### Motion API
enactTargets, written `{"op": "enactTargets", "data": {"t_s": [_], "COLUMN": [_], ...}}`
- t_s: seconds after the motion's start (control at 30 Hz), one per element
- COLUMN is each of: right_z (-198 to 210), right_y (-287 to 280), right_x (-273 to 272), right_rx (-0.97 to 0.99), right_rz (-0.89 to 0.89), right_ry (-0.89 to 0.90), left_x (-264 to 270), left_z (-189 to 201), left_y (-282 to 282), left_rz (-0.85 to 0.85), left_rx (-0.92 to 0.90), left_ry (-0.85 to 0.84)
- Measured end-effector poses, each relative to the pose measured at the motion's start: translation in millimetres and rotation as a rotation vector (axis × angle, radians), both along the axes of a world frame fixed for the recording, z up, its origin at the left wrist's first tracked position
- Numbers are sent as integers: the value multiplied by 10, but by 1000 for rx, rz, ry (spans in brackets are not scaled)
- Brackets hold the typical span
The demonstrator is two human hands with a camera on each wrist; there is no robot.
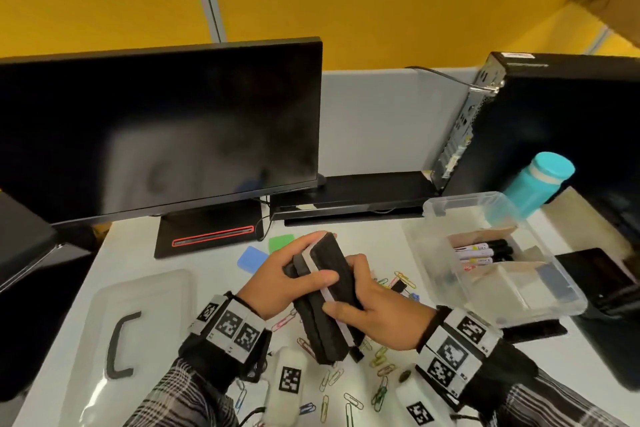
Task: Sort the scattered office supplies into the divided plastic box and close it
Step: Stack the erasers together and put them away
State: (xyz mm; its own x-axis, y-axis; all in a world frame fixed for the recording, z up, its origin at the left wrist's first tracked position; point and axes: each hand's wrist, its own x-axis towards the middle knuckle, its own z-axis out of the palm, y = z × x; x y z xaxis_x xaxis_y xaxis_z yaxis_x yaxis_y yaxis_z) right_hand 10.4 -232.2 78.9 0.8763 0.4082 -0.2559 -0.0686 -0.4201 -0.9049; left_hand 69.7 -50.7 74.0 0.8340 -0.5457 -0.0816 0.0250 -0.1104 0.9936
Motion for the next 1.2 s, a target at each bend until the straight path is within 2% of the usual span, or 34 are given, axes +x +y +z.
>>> {"op": "enactTargets", "data": {"t_s": [0.13, 0.27, 0.33, 0.43, 0.53, 0.57, 0.63, 0.7, 0.73, 0.8, 0.9, 1.0, 1.13, 1.2], "right_z": [125, 141, 197, 295, 326, 335, 370, 411, 410, 378, 323, 317, 444, 536], "right_y": [-199, -513, -643, -790, -925, -962, -1000, -998, -1005, -1054, -1190, -1401, -1873, -2097], "right_x": [1, 80, 86, 85, 109, 114, 123, 122, 125, 141, 188, 260, 381, 461], "right_rx": [61, 436, 482, 305, -98, -275, -652, -853, -898, -966, -1009, -976, -833, -854], "right_rz": [-24, -138, -89, -62, -89, -72, -28, -14, -15, -23, -35, -47, -92, -109], "right_ry": [83, 473, 542, 446, 115, -34, -321, -482, -524, -590, -640, -649, -506, -389], "left_x": [-48, -76, -87, -85, -31, -21, -14, -16, -17, 5, 49, 136, 317, 419], "left_z": [108, 188, 201, 195, 212, 247, 312, 377, 396, 371, 273, 204, 203, 191], "left_y": [-119, -290, -383, -485, -624, -702, -889, -1081, -1161, -1304, -1501, -1700, -2014, -2208], "left_rz": [15, 28, 22, -4, -19, 13, 109, 189, 219, 292, 413, 429, 464, 461], "left_rx": [-17, -95, -110, -98, -1, 29, 53, 22, 8, 27, 61, 75, 83, 63], "left_ry": [-99, -146, -146, -149, -87, -34, 177, 395, 457, 472, 411, 324, 222, 234]}}
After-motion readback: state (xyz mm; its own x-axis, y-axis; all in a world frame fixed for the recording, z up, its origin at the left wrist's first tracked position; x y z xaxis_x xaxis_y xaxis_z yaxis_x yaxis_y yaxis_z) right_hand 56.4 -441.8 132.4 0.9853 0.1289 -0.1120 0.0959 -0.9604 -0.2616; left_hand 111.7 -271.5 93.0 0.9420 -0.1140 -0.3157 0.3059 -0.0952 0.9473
